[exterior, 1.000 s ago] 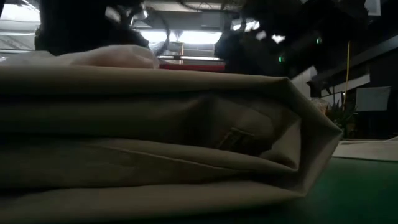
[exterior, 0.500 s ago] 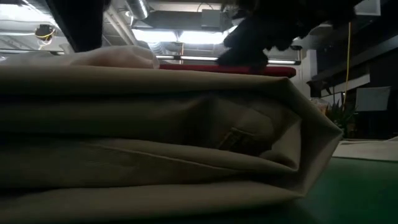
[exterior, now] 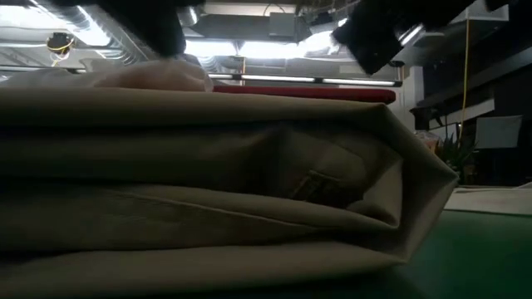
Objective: Fold Laundry from Bin
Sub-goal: Stack the folded red and white underwear on top of the gray shorts
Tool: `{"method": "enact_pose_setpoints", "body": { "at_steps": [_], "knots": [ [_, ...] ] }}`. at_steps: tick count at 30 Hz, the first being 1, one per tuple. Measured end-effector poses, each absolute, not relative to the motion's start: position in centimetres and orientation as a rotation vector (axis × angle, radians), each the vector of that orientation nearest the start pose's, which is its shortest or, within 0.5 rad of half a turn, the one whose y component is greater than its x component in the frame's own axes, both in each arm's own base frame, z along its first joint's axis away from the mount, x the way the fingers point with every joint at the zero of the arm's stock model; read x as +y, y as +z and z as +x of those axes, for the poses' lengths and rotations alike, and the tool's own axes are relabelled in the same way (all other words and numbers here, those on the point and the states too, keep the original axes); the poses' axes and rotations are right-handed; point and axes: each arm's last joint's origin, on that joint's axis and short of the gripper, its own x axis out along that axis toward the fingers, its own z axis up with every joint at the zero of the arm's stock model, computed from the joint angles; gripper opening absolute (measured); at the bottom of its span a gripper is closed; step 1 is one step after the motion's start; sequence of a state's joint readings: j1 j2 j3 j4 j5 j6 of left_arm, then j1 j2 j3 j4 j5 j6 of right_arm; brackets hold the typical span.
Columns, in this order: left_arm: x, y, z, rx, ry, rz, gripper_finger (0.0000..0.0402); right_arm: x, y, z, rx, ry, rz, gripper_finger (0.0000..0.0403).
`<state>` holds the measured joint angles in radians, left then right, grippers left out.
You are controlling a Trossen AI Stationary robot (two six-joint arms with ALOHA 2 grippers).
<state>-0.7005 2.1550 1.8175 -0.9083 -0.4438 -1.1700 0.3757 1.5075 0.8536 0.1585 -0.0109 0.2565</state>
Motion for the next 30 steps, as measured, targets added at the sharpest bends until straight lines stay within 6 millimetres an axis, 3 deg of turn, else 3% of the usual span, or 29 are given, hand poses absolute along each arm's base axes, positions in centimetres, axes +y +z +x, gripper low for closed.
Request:
{"method": "enact_pose_setpoints", "body": {
  "at_steps": [7,13,24,30],
  "knots": [
    [-29.6,18.4,35.7,0.972,0.329,-0.399,0.0121,13.1,24.9,27.6,0.446,0.394,0.163,0.0207],
    [-29.3,16.3,36.0,1.013,0.374,-0.349,0.0098,12.6,27.3,26.4,0.363,0.411,0.182,0.0207],
    [-26.4,16.0,33.6,1.210,0.639,-0.147,0.0047,12.0,29.0,25.2,0.314,0.415,0.183,0.0207],
    [-26.5,16.6,32.8,1.188,0.695,-0.133,0.0026,11.6,29.2,24.8,0.310,0.333,0.150,0.0207]
  ]
}}
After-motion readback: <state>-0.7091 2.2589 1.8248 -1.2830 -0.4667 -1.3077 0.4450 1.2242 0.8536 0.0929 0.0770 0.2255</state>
